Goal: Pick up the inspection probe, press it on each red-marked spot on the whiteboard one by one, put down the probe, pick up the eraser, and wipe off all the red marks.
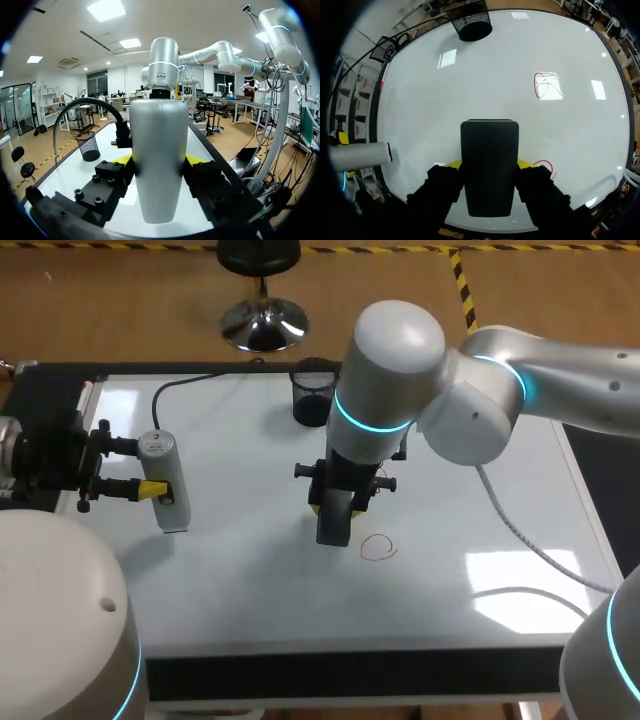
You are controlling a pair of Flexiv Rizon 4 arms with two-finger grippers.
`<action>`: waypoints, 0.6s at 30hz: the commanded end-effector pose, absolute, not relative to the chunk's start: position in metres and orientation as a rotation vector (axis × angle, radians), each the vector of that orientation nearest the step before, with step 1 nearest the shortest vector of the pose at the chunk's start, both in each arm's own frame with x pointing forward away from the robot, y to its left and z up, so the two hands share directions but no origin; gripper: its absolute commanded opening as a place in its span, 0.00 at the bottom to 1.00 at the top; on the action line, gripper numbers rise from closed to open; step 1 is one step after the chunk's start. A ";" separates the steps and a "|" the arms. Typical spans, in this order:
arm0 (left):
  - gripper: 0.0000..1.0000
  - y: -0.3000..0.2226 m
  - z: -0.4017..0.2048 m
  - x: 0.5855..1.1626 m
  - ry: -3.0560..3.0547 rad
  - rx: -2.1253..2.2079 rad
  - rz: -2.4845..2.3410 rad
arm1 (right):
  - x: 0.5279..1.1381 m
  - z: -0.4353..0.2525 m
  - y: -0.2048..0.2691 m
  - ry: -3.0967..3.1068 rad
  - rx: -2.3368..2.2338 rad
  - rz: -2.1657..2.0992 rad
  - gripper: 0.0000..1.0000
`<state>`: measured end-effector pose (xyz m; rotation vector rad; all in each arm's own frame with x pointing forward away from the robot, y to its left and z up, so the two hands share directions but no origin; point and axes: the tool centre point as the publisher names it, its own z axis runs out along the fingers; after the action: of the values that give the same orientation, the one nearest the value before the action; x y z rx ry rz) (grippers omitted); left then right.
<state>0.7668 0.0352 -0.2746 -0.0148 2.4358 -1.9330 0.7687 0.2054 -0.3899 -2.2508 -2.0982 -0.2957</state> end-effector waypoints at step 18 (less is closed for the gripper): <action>0.00 0.035 -0.272 0.765 2.436 -0.017 -1.928 | 0.797 -0.343 0.124 -2.064 -2.210 -0.238 0.00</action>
<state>0.7668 0.0352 -0.2746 -0.0148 2.4358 -1.9330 0.7906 0.1527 -0.3509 -2.2676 -2.0758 -0.2338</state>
